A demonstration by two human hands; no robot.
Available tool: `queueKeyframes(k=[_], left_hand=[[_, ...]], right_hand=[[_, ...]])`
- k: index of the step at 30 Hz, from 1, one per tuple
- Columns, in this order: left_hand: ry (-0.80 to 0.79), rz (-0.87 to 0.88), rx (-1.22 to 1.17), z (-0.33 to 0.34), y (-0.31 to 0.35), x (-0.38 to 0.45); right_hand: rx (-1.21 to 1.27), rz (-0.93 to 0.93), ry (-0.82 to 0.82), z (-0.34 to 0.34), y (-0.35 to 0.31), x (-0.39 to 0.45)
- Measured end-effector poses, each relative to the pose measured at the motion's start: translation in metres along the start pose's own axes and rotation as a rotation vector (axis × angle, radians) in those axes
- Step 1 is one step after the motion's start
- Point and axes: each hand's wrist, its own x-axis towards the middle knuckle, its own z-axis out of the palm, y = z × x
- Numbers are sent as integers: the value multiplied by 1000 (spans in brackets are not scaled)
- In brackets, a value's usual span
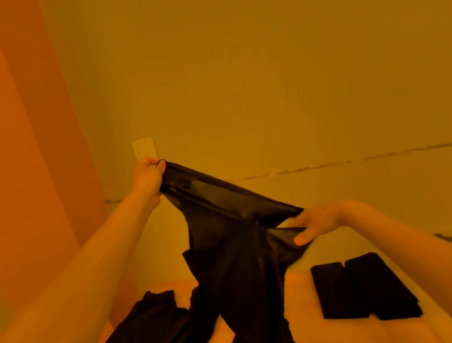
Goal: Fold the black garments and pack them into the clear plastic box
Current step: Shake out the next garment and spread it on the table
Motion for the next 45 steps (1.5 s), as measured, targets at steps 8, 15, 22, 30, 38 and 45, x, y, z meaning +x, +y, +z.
queueKeyframes(k=[8, 15, 22, 30, 38, 45], left_hand=[[-73, -41, 310, -13, -27, 2], [-180, 204, 627, 8, 12, 2], [-158, 388, 776, 8, 81, 27], [-48, 156, 50, 29, 151, 56], [-189, 82, -573, 32, 138, 36], [-556, 45, -166, 30, 78, 2]], right_hand=[[-13, -174, 489, -48, -2, -22], [-411, -25, 438, -78, -13, -20], [-510, 9, 401, -118, -39, -44], [44, -165, 780, -186, -46, -101], [-364, -9, 692, -187, -60, -103], [-304, -118, 665, -173, -76, -100]])
